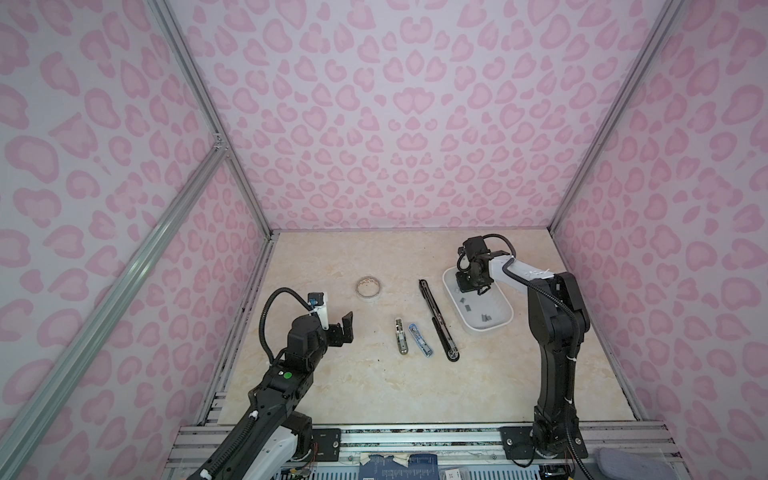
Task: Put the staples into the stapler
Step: 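Lower the right gripper into the tray and close on a grey staple strip, then lift the staple strip and carry it over the small white stapler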
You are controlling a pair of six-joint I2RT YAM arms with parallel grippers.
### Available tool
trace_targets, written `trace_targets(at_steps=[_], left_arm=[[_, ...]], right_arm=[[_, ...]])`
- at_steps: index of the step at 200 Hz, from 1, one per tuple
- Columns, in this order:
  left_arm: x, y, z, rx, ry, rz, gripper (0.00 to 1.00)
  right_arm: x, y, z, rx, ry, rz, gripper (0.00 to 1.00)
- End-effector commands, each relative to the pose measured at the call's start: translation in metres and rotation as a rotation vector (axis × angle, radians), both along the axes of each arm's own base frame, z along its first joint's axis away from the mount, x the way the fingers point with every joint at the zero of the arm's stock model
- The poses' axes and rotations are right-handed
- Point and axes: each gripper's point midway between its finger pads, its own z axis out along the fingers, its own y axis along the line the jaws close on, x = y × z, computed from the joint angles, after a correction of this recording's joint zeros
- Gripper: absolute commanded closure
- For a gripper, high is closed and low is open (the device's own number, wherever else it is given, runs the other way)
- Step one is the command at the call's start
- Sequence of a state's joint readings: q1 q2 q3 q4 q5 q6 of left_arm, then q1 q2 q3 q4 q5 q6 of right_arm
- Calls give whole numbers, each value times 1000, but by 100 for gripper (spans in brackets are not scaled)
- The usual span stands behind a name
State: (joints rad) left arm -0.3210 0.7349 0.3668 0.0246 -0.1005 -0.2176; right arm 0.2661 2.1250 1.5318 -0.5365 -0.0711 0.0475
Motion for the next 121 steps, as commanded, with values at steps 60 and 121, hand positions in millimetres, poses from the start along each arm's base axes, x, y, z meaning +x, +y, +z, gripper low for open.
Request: trace_targets(at_steps=[60, 121], left_arm=[[-10, -1, 18, -68, -59, -7, 0], [-12, -13, 26, -136, -26, -54, 4]], right_arm=[[-28, -7, 25, 39, -34, -58, 90], [-47, 9, 66, 128, -125, -61, 91]])
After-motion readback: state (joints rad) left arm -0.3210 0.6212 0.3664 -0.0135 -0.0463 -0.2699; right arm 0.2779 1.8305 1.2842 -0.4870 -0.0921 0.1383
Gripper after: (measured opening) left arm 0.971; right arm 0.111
